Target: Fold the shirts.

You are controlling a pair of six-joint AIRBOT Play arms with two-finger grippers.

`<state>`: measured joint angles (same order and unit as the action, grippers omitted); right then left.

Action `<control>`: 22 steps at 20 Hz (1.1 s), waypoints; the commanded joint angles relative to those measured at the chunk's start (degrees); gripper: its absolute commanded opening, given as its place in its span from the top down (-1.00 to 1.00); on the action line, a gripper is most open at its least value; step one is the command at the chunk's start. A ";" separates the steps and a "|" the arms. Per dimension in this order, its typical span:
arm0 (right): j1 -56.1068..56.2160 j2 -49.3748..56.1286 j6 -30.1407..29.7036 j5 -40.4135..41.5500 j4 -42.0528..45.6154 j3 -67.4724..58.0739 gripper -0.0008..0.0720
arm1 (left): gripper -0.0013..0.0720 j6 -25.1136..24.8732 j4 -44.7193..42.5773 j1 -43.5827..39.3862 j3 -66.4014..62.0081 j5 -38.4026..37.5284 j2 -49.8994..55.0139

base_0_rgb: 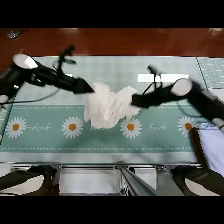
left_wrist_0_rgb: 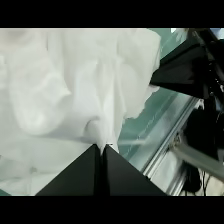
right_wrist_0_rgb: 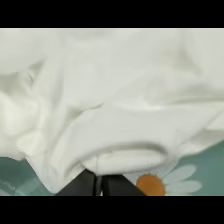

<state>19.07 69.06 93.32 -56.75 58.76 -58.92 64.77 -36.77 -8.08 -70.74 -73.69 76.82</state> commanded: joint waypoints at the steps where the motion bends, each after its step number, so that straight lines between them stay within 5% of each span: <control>1: -7.78 -4.90 0.44 -9.31 10.43 -20.70 0.91 | 0.89 5.62 1.27 5.05 -12.00 6.25 -6.99; 7: -10.93 -11.28 -2.60 -20.50 16.46 -52.68 0.91 | 0.89 9.86 -6.78 9.18 -30.16 15.13 -17.22; 14: -10.93 -24.61 -2.71 -25.90 18.08 -54.93 0.90 | 0.89 14.75 -23.52 9.97 -31.36 17.31 -33.46; 18: -10.93 -26.08 -2.05 -40.72 18.10 -54.60 0.90 | 0.89 16.57 -25.88 9.97 -30.71 7.30 -39.12; 22: -10.93 -26.14 -1.57 -46.10 17.20 -46.77 0.90 | 0.89 18.49 -25.86 9.94 -22.32 -5.57 -39.50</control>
<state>8.19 43.38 91.22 -96.62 76.60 -110.04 81.71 -61.19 1.85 -98.10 -70.06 38.63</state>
